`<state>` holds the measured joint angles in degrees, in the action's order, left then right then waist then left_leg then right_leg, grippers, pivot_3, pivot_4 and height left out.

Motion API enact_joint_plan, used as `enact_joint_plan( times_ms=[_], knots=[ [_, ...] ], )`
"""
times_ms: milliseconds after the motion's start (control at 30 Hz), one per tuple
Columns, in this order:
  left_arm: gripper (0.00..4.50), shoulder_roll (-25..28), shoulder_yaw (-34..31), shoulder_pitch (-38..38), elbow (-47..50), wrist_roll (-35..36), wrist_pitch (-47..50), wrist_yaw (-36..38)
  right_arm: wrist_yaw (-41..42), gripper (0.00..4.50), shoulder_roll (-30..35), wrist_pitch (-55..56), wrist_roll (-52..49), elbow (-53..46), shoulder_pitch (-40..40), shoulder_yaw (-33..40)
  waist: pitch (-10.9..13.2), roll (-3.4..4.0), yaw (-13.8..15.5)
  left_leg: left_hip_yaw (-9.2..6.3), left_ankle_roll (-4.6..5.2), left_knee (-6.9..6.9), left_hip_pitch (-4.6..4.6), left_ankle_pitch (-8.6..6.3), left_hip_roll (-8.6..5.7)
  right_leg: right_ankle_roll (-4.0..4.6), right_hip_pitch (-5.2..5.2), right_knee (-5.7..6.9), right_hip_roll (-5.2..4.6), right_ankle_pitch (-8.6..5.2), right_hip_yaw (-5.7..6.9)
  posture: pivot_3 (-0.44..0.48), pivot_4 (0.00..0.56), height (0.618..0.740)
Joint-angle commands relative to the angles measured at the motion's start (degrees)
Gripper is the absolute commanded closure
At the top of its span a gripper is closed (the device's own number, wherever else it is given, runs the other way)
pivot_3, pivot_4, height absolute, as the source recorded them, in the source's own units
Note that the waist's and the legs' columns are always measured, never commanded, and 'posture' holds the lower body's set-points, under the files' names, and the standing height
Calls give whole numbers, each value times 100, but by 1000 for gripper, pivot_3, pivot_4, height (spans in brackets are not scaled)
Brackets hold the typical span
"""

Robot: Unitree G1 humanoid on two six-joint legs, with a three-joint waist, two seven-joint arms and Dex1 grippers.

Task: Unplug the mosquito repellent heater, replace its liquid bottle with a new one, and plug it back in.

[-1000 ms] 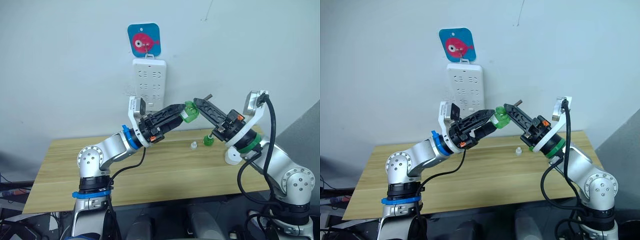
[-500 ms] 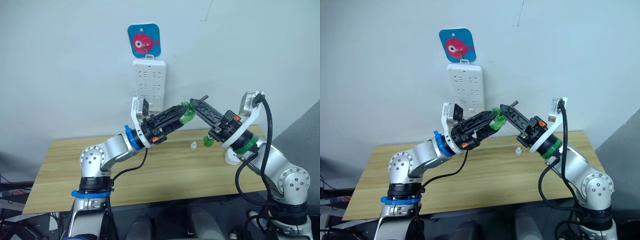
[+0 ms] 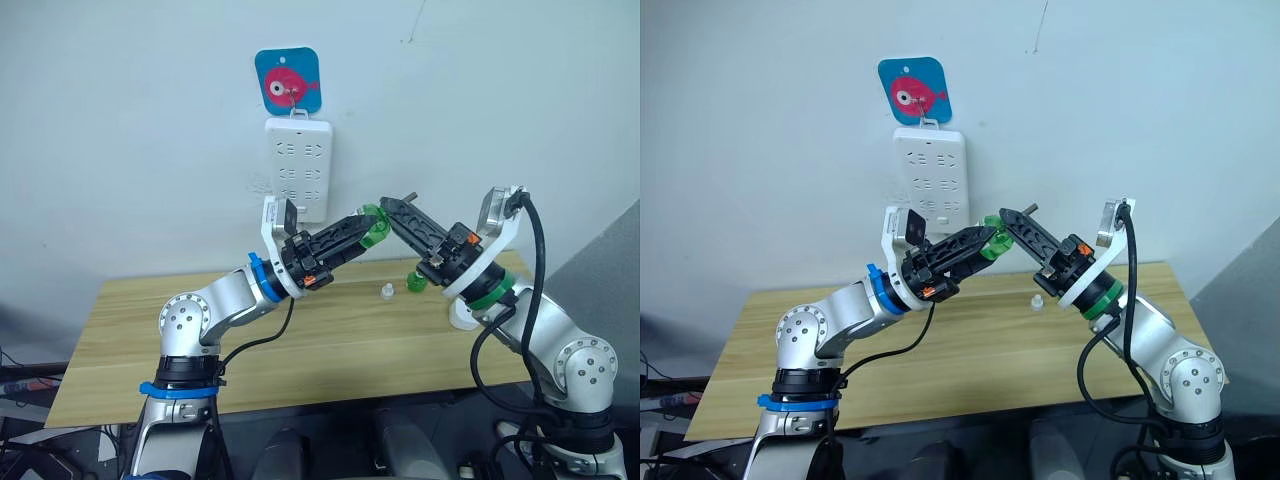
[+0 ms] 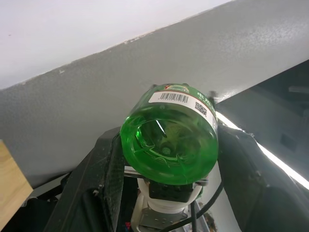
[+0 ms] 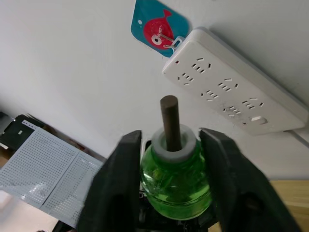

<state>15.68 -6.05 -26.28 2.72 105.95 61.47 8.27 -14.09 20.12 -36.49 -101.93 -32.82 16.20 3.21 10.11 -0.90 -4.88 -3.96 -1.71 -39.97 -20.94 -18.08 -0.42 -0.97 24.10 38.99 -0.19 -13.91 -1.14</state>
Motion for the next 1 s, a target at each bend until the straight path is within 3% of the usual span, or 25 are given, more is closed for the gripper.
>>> enact_joint_plan(
  times_ms=[33, 133, 167, 400, 533, 700, 833, 1000],
  knots=[
    [2061, 48, -43, -21, 188, -35, -87, 170, 71, 1170, 83, 115, -129, -112, -40, 132, 0, 0, 1, 0, 0, 0, 0, 0, 0, 0, 0, 0, 0, 0, 0, -133, 114, 740],
    [2061, 125, -72, -36, 160, -128, -96, 264, 36, 92, 292, 117, -45, -61, -198, 300, 0, 0, 6, 0, 0, 0, -1, 0, 0, 0, 0, -2, 0, 0, -1, -131, 123, 740],
    [2061, 165, -82, -28, 158, -163, -92, 302, 24, 0, 404, 106, 3, -63, -279, 366, 0, 0, 6, 0, 0, 1, -1, 0, 0, 0, 0, -3, 0, 0, 0, -131, 125, 740],
    [2061, 575, -104, 19, 102, -712, 10, 788, 327, 0, 1750, -291, 777, -176, -1084, 998, 2, -1, 11, 26, 1, 2, 0, -1, -4, -1, -1, -6, 3, -2, -5, -138, 151, 740],
    [2061, 1009, 246, 105, 468, -1870, 66, 1673, 860, 0, 2891, -764, 1887, -391, -1772, 1260, 13, -12, 10, 48, 1, 10, 4, -1, -9, -25, 0, -12, 16, -20, -12, -152, 169, 740],
    [2061, 1474, 850, 301, 943, -3449, -426, 2955, 547, 0, 3695, -1333, 3185, -491, -2374, 1172, 54, -21, 7, 72, 1, 17, 8, -1, -4, -17, 0, -22, 30, -30, -35, -175, 202, 740],
    [2061, 1701, 1239, 348, 1123, -4552, -1064, 3759, -88, 0, 3576, -1952, 3370, -180, -2147, 1015, 104, -36, 4, 108, 1, 28, 14, -1, 6, -16, 3, -19, 51, -31, -99, -178, 225, 740],
    [2061, 1737, 1450, 416, 1078, -5485, -1715, 4285, -845, 0, 2960, -2823, 2982, 943, -1120, 886, 251, -55, -7, 112, 2, 28, 16, -2, 18, -20, 7, -21, 56, -28, -138, -176, 253, 740]
  ],
)
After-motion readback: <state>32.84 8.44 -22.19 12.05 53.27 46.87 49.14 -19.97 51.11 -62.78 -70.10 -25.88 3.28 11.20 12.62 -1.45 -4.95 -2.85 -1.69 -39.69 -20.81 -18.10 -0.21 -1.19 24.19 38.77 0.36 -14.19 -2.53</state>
